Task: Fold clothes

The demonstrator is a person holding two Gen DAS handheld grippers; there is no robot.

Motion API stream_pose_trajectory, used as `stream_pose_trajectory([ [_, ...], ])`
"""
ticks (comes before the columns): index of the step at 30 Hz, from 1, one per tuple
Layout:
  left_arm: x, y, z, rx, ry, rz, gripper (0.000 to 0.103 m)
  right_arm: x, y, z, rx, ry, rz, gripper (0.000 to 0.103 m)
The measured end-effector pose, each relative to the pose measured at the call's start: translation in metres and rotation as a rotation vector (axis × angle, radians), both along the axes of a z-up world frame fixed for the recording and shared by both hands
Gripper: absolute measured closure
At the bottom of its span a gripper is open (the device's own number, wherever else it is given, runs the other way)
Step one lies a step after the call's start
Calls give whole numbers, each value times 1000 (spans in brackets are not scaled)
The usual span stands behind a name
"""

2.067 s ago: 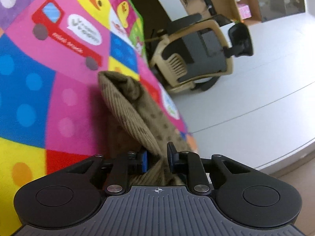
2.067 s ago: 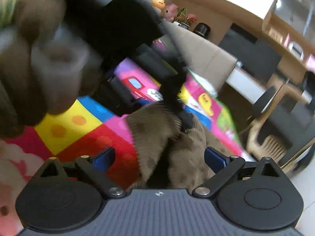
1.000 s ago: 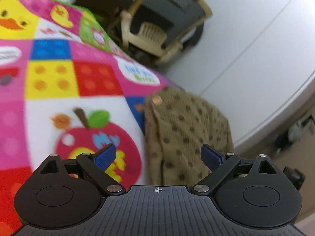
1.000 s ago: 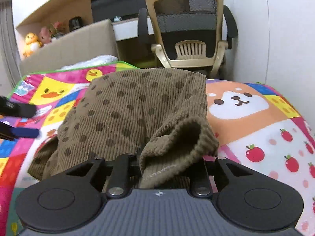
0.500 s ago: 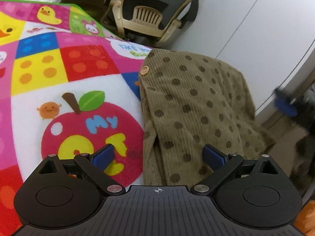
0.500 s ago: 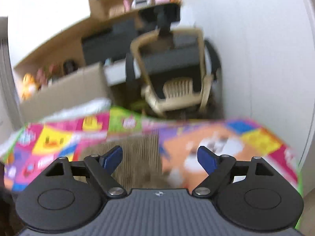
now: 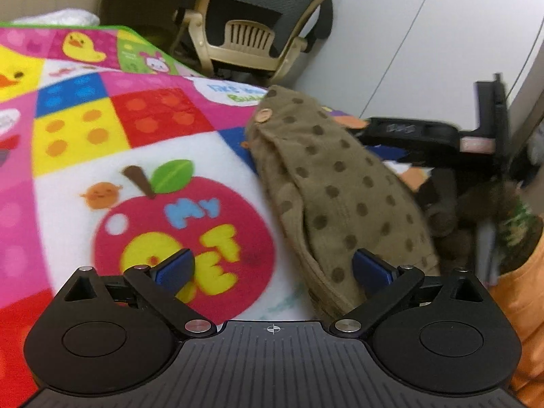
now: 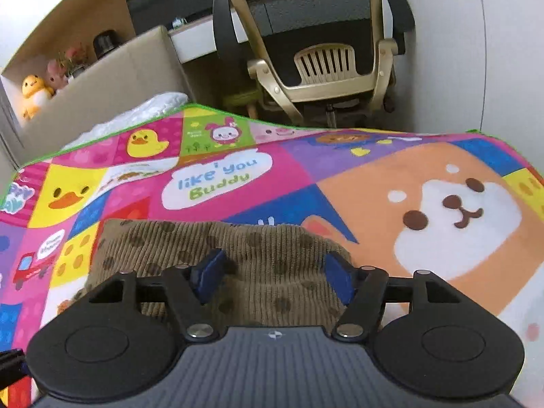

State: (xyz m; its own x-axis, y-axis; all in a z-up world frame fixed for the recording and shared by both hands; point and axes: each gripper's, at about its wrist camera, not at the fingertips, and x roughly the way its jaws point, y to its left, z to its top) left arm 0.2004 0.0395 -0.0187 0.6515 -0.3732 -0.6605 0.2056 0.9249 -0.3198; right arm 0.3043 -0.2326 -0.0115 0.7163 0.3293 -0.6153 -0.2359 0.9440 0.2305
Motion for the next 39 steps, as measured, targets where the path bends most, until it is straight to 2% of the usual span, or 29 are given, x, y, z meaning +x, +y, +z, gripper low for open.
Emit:
stream_pose_trajectory([
  [3,-11,1,2,33,-28,-22,2,-42,-3,18,-103,-136,66,38],
  [6,-26,-4,8,64,-91,-81,2,-97,-2,26,-215,-270,202,38],
  [11,-41,-38,17,230,-222,-192,2,-162,7,17,-315,-327,370,38],
  [15,-32,-42,15,257,-203,-161,2,-188,37,-6,-463,-379,477,38],
  [18,-32,-36,16,257,-189,-136,2,-188,59,-17,-515,-423,497,39],
  [23,-40,-13,18,269,-177,-71,2,-162,82,-11,-375,-371,480,42],
  [28,-40,7,15,240,-141,-3,2,-158,94,-8,-360,-370,526,42],
  [32,-43,14,15,202,-137,2,2,-179,76,1,-440,-419,560,38],
  [36,-37,16,13,161,-140,3,2,-197,50,3,-529,-420,508,34],
  [39,-34,10,13,126,-149,-38,2,-199,42,-4,-580,-389,482,34],
])
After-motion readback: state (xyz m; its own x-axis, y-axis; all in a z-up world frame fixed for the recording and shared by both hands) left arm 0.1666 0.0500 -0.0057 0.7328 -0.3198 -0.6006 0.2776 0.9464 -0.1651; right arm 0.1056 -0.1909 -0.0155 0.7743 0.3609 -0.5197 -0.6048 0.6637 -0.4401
